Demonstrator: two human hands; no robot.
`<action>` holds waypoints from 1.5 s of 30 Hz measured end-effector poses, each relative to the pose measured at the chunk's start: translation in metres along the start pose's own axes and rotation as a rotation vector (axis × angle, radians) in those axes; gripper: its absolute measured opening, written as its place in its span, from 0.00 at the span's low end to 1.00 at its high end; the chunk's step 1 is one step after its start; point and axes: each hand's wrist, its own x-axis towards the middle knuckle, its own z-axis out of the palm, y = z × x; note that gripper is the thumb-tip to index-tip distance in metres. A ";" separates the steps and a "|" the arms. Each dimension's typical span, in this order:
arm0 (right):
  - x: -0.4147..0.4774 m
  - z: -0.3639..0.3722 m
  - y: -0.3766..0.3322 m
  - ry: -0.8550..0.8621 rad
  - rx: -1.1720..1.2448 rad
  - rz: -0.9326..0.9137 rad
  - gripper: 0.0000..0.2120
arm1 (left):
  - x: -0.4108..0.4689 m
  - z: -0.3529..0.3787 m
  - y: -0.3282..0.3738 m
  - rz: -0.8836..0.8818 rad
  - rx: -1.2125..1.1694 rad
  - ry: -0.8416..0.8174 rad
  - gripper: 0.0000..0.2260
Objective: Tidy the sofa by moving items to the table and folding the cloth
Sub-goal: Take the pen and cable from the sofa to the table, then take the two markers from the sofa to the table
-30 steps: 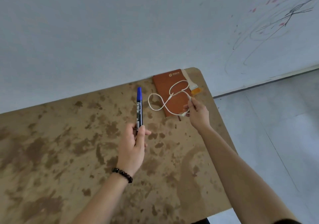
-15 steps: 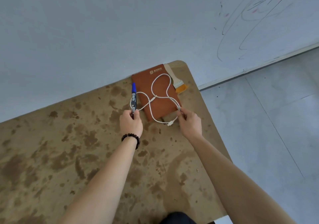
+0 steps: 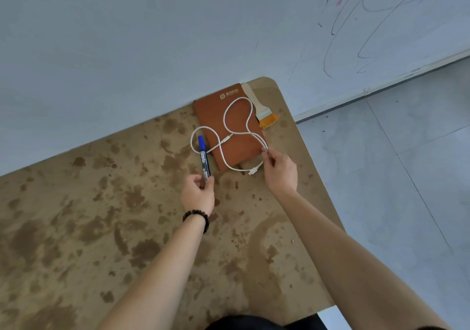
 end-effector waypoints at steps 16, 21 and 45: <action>-0.067 -0.038 -0.041 -0.138 -0.139 -0.130 0.26 | -0.031 -0.074 0.000 0.389 -0.090 -0.046 0.15; -0.141 -0.082 -0.059 -0.056 -0.051 -0.290 0.24 | -0.105 -0.139 -0.026 0.477 -0.193 -0.041 0.23; -0.404 -0.097 0.017 -1.077 0.044 -0.885 0.17 | -0.565 -0.138 -0.252 -0.244 -0.578 1.071 0.19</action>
